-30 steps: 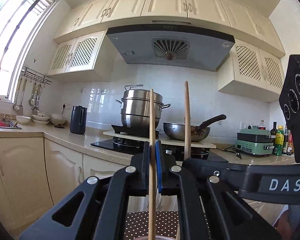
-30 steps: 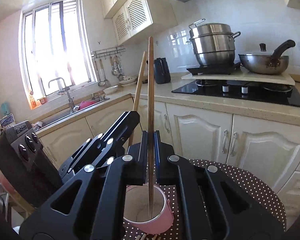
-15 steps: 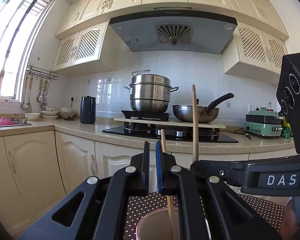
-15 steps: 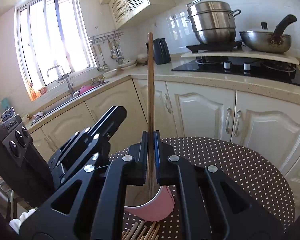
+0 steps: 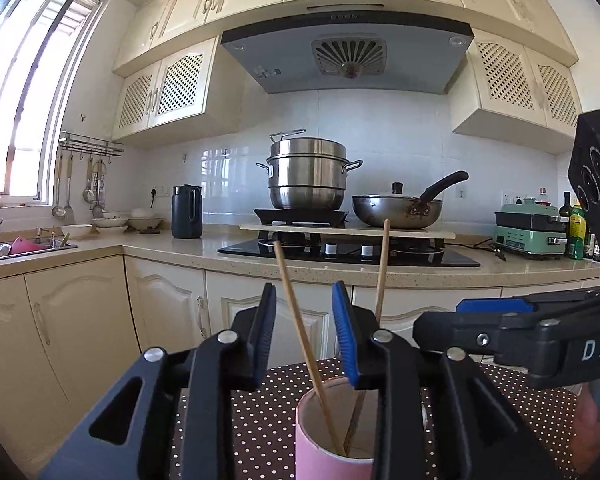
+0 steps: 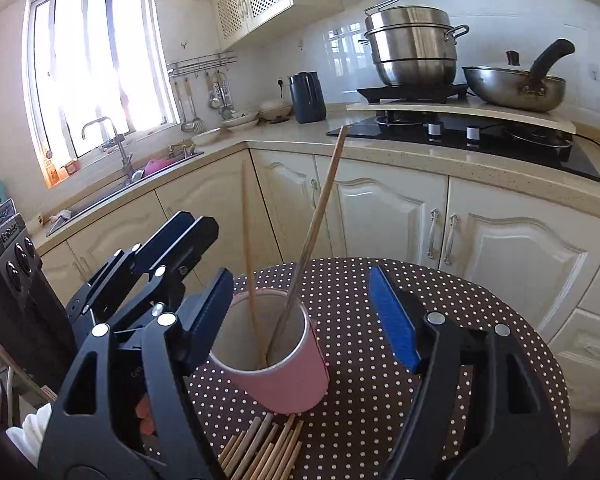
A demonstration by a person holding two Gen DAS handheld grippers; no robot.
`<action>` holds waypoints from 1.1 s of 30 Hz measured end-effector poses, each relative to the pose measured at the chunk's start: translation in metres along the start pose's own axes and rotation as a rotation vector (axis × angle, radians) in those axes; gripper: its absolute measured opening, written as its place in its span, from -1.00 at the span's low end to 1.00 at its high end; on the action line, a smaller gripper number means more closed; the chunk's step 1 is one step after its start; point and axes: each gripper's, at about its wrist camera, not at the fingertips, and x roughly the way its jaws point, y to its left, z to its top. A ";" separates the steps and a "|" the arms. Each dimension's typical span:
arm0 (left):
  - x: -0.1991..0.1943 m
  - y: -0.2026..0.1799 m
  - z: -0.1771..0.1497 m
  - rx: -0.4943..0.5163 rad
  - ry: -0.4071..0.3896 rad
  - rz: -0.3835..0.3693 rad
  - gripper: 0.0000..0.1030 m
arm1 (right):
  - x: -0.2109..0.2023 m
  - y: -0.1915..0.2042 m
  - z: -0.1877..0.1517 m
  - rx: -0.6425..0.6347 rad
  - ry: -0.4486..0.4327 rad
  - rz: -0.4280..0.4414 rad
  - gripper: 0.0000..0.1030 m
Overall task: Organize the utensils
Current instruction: 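Lower the left chopstick into the pink cup and open while the right tool does likewise, then move both open tools back down to the chopstick pile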
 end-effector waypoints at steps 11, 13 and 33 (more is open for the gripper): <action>-0.039 -0.017 0.012 0.017 -0.016 -0.024 -0.24 | -0.047 0.004 -0.010 0.001 -0.010 -0.026 0.44; -0.047 -0.019 0.014 0.007 -0.018 -0.028 -0.21 | -0.058 0.006 -0.012 -0.001 -0.022 -0.035 0.49; -0.135 -0.044 0.012 0.012 0.084 -0.046 0.09 | -0.119 0.022 -0.058 -0.057 0.058 -0.090 0.81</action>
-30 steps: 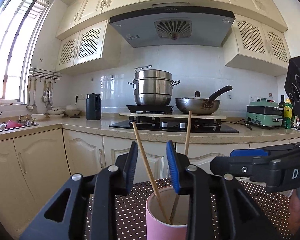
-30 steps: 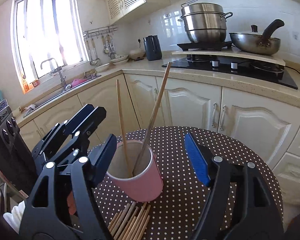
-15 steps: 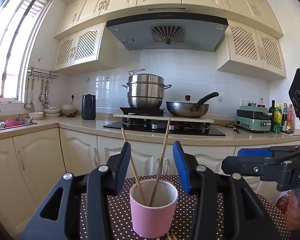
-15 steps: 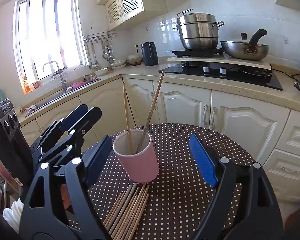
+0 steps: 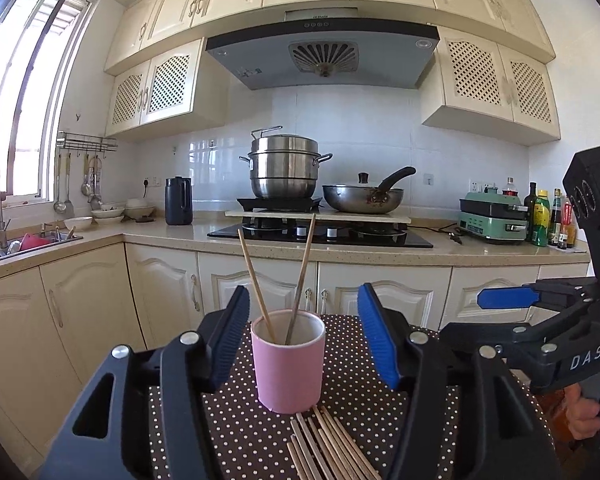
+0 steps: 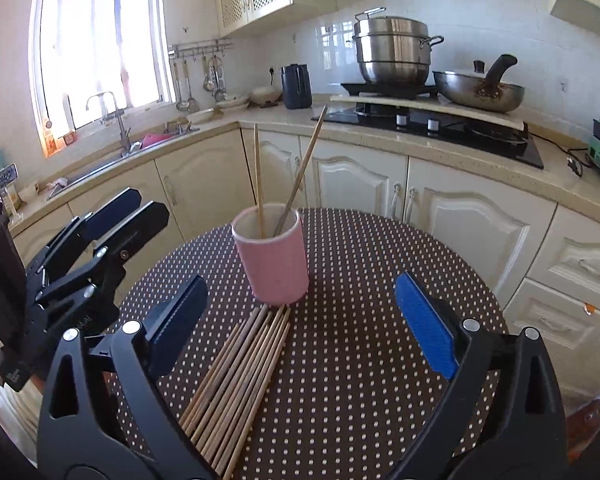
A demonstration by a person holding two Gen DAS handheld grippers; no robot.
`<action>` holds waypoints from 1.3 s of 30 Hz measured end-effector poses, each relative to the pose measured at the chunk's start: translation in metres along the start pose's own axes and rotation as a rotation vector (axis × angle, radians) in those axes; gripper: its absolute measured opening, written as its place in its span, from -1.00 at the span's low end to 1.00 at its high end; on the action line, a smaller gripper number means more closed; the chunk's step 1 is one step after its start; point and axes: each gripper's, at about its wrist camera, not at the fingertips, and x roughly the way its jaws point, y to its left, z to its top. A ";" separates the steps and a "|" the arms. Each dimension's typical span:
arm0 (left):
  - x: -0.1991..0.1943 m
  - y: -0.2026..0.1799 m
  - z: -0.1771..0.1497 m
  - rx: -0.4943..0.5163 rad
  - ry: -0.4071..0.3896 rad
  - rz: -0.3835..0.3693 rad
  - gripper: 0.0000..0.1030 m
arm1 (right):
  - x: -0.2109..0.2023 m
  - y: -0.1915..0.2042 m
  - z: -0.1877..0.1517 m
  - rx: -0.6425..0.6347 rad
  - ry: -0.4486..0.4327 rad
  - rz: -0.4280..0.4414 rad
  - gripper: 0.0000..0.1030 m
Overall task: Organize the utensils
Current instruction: 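Move both open tools back down to the chopstick pile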
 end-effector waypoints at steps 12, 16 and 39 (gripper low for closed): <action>-0.015 0.015 -0.051 -0.049 0.174 -0.007 0.10 | 0.045 0.002 -0.056 0.019 0.246 -0.011 0.82; -0.009 0.021 -0.068 -0.065 0.249 -0.012 0.10 | 0.064 0.003 -0.071 0.018 0.319 -0.017 0.82; 0.023 0.043 -0.110 -0.138 0.644 -0.007 0.10 | 0.126 0.021 -0.091 -0.090 0.482 -0.082 0.78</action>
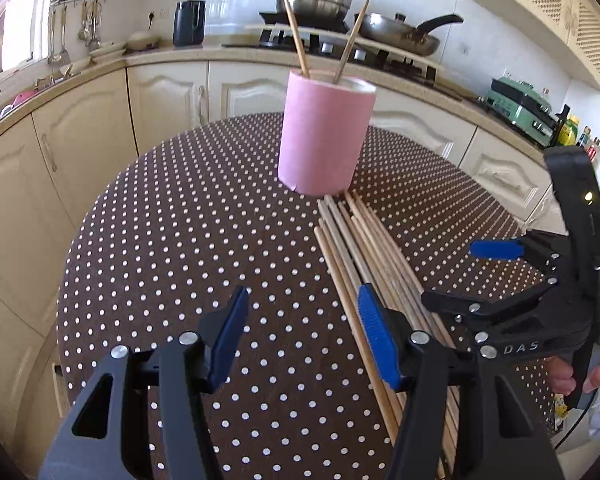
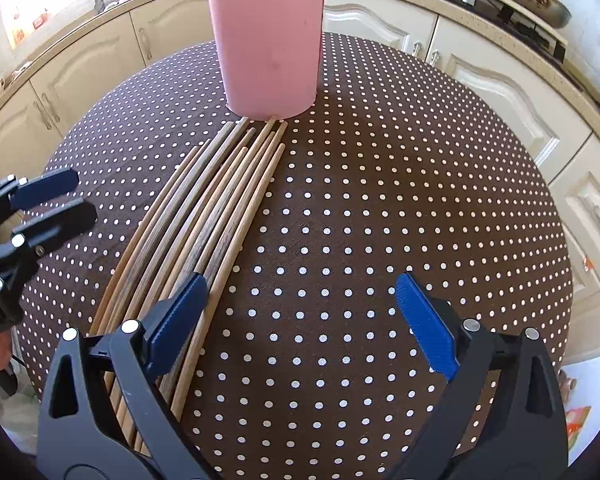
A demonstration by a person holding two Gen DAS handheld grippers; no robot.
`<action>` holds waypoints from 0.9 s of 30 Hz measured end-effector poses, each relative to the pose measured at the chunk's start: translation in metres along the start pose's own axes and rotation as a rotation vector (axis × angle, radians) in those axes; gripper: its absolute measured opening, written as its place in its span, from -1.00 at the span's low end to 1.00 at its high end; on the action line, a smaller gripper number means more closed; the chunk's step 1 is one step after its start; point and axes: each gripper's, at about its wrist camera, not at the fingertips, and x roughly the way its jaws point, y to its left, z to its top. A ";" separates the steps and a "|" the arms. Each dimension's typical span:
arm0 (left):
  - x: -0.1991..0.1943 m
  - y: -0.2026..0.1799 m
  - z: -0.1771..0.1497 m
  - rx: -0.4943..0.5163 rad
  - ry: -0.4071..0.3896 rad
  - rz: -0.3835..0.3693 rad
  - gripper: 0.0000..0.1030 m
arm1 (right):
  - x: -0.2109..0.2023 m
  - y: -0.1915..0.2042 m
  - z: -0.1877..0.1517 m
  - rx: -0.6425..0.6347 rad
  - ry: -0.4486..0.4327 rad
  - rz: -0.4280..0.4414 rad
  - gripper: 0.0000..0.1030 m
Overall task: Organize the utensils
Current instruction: 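Move both open tools back down to the chopstick pile, then grasp another chopstick with the left gripper while the right gripper grasps one too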
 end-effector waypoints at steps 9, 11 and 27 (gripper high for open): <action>0.011 -0.014 -0.001 0.063 0.098 0.065 0.10 | 0.003 -0.006 0.016 0.001 0.001 0.099 0.02; 0.014 -0.015 -0.002 0.064 0.113 0.061 0.10 | 0.004 -0.003 0.020 0.001 -0.009 0.100 -0.04; 0.027 -0.021 -0.003 0.063 0.175 0.077 0.11 | 0.002 0.008 0.019 -0.080 -0.010 0.016 -0.43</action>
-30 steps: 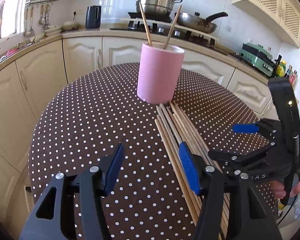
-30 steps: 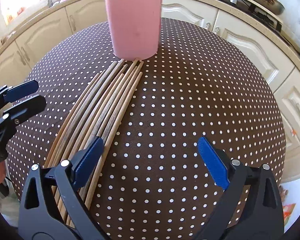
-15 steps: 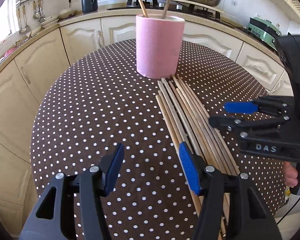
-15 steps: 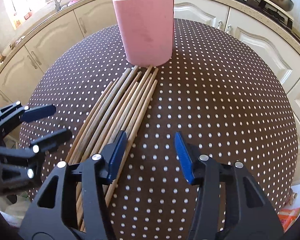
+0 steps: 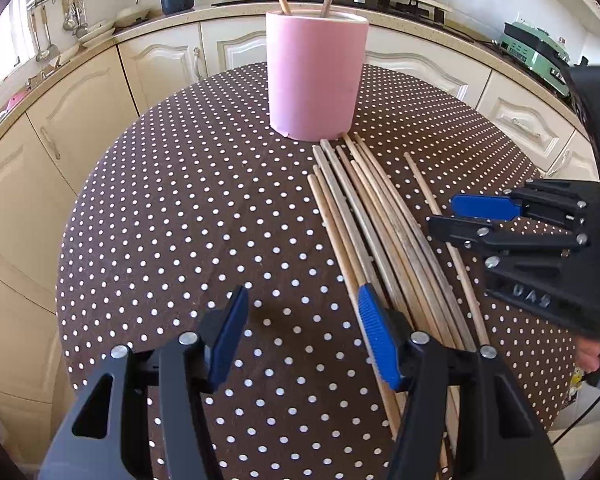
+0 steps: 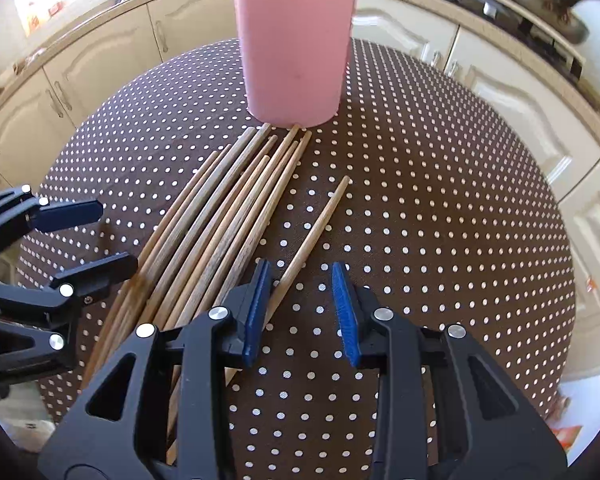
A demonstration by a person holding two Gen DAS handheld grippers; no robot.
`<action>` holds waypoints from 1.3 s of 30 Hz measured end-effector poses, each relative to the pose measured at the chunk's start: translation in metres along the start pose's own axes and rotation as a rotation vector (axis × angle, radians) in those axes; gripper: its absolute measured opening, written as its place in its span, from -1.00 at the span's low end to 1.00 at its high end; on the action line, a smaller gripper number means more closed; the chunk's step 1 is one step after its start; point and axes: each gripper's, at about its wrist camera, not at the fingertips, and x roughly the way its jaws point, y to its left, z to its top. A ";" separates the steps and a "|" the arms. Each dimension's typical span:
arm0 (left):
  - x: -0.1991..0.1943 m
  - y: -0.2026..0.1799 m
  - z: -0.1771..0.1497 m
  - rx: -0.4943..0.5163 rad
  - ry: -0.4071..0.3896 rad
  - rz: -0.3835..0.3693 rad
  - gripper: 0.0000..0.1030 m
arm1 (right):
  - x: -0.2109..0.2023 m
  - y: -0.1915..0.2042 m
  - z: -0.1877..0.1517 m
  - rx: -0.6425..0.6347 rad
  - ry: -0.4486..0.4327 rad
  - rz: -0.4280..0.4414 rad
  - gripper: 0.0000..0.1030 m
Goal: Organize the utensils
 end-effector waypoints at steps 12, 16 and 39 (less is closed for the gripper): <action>0.010 -0.005 0.018 -0.005 0.046 0.057 0.12 | -0.006 -0.004 -0.011 0.003 0.037 0.094 -0.78; 0.020 -0.002 0.032 -0.034 0.100 0.091 0.16 | -0.007 -0.008 -0.012 0.012 0.047 0.109 -0.78; 0.025 0.018 0.049 0.034 0.131 0.007 -0.89 | -0.019 -0.031 -0.017 0.049 0.071 0.171 -0.83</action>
